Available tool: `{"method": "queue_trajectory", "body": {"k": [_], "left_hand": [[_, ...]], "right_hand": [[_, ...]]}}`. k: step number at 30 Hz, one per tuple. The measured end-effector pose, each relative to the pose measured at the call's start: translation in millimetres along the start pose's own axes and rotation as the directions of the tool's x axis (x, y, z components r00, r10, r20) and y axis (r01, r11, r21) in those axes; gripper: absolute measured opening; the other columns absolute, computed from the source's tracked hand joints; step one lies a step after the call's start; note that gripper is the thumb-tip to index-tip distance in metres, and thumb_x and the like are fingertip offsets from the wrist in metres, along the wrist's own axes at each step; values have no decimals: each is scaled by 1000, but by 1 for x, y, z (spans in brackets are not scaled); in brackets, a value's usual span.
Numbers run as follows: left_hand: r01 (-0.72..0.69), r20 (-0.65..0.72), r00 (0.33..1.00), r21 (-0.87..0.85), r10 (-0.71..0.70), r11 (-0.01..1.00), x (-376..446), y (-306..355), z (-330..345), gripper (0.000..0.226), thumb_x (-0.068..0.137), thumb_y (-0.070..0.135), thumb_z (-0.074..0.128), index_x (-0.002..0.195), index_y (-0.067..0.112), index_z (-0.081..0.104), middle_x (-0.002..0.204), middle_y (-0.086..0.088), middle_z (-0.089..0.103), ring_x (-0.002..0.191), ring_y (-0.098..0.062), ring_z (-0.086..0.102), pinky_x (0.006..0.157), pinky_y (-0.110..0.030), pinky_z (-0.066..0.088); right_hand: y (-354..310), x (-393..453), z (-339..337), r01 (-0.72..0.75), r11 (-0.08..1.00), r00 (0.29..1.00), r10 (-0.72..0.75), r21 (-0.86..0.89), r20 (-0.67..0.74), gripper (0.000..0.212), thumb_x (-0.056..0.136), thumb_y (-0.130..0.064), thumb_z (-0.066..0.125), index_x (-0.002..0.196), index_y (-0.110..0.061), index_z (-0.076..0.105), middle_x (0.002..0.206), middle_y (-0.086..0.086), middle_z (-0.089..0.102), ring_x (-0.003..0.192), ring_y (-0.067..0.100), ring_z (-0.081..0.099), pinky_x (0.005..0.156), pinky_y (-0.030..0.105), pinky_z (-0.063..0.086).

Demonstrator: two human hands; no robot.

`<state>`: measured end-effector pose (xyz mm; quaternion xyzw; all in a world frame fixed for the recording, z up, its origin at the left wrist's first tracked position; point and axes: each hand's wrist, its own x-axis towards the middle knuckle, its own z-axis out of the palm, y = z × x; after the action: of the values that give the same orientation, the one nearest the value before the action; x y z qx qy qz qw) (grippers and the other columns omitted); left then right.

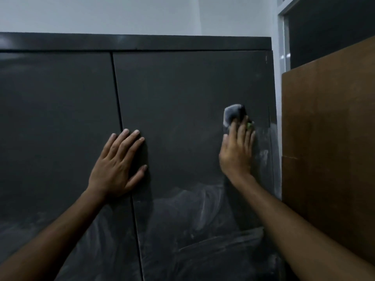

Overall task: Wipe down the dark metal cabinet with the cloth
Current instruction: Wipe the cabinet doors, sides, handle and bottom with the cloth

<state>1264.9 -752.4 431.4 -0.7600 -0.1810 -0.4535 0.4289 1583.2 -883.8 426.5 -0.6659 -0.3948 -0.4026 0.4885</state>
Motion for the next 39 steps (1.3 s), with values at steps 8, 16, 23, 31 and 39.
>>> {"method": "queue_trajectory", "body": {"k": [8,16,23,31,39], "left_hand": [[-8,-8,1000,12,8,1000,-1,-2,4,80,99,58,43,160,7,37,170,-13,29,161,-30,17,131,-53,14],[-7,-9,1000,20,7,1000,-1,-3,7,80,99,57,44,161,7,35,171,-12,27,161,-31,18,130,-55,16],[10,3,1000,24,-10,1000,-1,-3,8,81,98,58,44,161,7,35,171,-13,28,162,-31,16,131,-54,14],[7,7,1000,29,-8,1000,-2,-2,8,81,99,59,43,161,7,36,170,-13,28,162,-31,17,131,-54,14],[17,9,1000,21,-17,1000,-2,-2,7,83,98,59,42,161,7,35,171,-14,27,162,-31,15,131,-53,12]], "right_hand": [[51,-60,2,438,897,893,-427,-63,143,55,105,-23,44,154,0,35,162,30,21,150,49,21,118,62,29],[21,-18,7,219,976,976,-219,18,5,55,107,-21,43,157,-4,30,164,27,19,152,48,17,125,58,17],[110,-25,-21,140,990,980,-133,-34,145,57,106,-25,27,159,-6,20,166,24,14,154,41,15,122,60,23],[92,-65,-8,378,925,909,-367,-21,197,55,102,-16,42,154,-2,35,163,27,21,151,48,21,120,63,27],[75,13,-16,-37,999,997,35,33,62,56,109,-21,30,161,-6,17,168,23,9,156,40,6,127,52,10]]}}
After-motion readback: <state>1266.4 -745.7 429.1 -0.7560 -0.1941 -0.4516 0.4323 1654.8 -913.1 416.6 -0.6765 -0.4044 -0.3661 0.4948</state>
